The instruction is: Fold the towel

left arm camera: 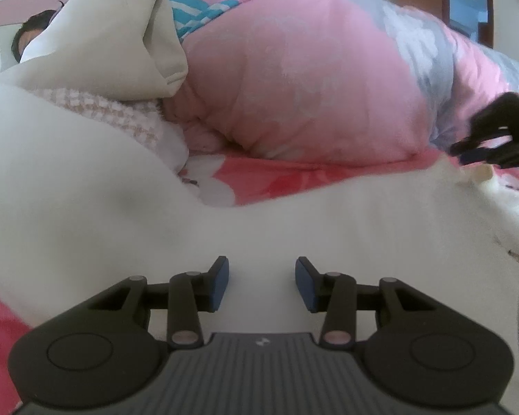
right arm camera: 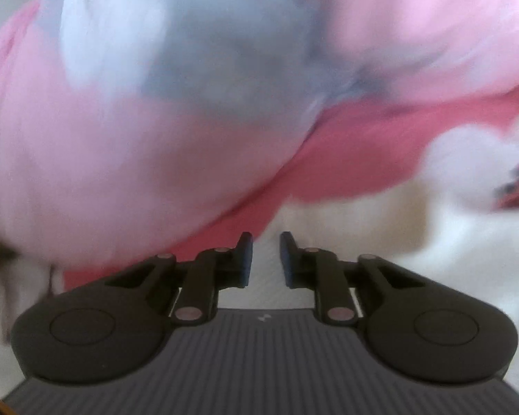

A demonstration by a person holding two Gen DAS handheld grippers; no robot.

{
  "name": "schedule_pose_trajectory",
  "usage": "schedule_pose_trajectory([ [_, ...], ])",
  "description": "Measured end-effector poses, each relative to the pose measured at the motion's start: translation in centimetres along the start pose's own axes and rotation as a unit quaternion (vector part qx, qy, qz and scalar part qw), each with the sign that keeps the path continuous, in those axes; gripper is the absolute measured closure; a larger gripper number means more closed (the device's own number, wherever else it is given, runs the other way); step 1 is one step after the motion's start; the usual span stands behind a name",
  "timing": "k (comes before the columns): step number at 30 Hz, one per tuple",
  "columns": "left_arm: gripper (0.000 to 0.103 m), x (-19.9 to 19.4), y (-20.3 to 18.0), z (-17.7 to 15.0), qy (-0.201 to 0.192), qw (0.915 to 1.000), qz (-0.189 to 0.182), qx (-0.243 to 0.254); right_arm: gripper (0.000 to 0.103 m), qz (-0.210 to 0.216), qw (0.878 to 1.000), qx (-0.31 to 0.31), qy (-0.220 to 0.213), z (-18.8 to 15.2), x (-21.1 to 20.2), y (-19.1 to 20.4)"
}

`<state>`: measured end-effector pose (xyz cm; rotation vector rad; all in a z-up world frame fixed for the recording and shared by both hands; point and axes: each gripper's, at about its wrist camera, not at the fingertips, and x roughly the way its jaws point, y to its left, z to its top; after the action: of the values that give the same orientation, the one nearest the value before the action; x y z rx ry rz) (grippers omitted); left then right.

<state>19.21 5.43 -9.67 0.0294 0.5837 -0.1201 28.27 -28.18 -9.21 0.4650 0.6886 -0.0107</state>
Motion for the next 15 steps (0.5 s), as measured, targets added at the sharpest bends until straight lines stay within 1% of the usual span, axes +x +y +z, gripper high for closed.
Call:
schedule_pose_trajectory([
  [2,0.059,-0.6,0.0,0.2,-0.018,0.9997,-0.013,-0.006,0.084,-0.003,1.000,0.020,-0.018,1.0,0.0,-0.9],
  [4,0.059,-1.3,0.0,0.4,-0.037,0.9989,-0.026,-0.012,0.084,-0.014,1.000,0.019,-0.019,1.0,0.1,-1.7],
  [6,0.059,-1.8,-0.3,0.4,-0.048,0.9976,-0.048,-0.013,0.084,-0.025,0.999,0.017,-0.018,1.0,0.3,-2.5],
  [8,0.058,-1.8,-1.1,0.2,-0.047,0.9967,-0.066,0.002,0.084,-0.035,0.999,0.014,-0.017,0.9,0.4,-3.4],
  [12,0.058,-1.1,-3.0,-0.7,-0.023,0.9971,-0.053,0.050,0.084,-0.057,0.998,0.009,-0.015,0.8,0.7,-5.0],
  [15,0.058,-0.5,-2.7,-0.8,-0.006,0.9978,-0.051,0.042,0.088,-0.074,0.997,0.005,-0.014,0.7,0.9,-6.3],
])
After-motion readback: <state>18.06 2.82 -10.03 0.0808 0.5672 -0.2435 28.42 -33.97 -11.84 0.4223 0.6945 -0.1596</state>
